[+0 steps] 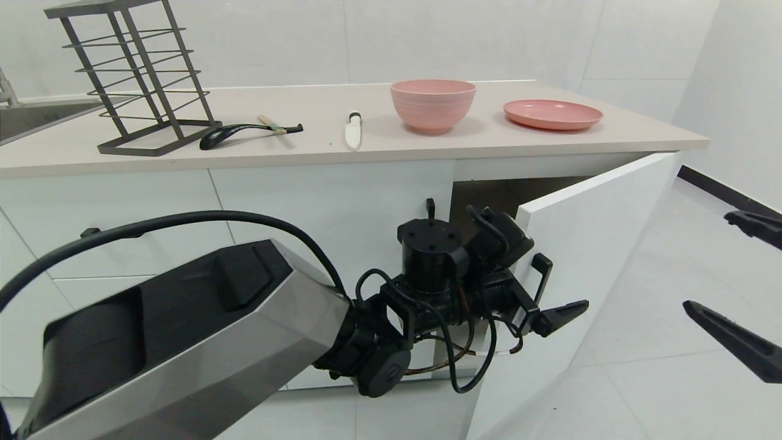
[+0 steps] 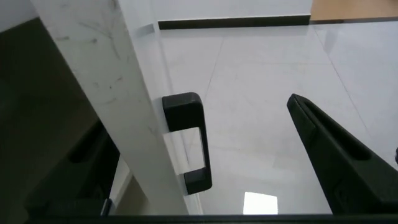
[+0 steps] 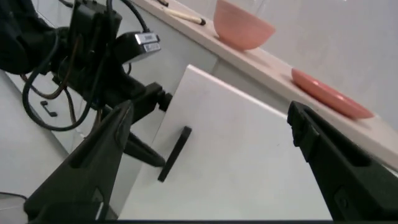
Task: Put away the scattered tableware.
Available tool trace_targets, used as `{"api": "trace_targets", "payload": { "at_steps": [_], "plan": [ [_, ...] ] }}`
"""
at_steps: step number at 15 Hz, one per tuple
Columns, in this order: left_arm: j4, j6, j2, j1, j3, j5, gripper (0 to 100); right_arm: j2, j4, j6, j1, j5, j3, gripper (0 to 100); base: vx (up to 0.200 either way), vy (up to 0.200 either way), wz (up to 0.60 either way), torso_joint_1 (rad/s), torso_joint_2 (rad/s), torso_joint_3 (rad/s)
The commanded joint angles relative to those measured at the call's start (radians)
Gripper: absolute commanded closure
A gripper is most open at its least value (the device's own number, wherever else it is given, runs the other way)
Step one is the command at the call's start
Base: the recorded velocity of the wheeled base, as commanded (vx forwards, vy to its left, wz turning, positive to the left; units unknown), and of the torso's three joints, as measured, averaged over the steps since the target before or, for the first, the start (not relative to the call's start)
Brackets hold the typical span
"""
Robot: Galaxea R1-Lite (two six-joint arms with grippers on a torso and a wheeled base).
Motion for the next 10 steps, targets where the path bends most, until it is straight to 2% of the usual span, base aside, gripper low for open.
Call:
{"api": "trace_targets", "payload": {
  "at_steps": [1,7,9,10],
  "plan": [
    [-0.005,-0.002,-0.003,-0.051,0.007,-0.002,0,-0.061,0.0,0.0,-0.008,0.0,-0.009,0,0.0,0.0,0.0,0.0,0.0,0.0],
    [-0.006,-0.007,0.012,-0.154,-0.003,-0.005,0,-0.15,-0.005,0.0,-0.028,-0.001,-0.135,0,0.0,0.0,0.0,0.0,0.0,0.0],
    [-0.031,-0.022,0.04,-0.216,-0.013,-0.005,0,-0.184,-0.005,-0.002,-0.028,0.0,-0.173,0,0.0,0.0,0.0,0.0,0.0,0.0],
    [-0.054,-0.046,0.058,-0.276,-0.016,0.002,0,-0.207,-0.011,-0.002,-0.028,0.0,-0.201,0,0.0,0.0,0.0,0.0,0.0,0.0]
  ]
}}
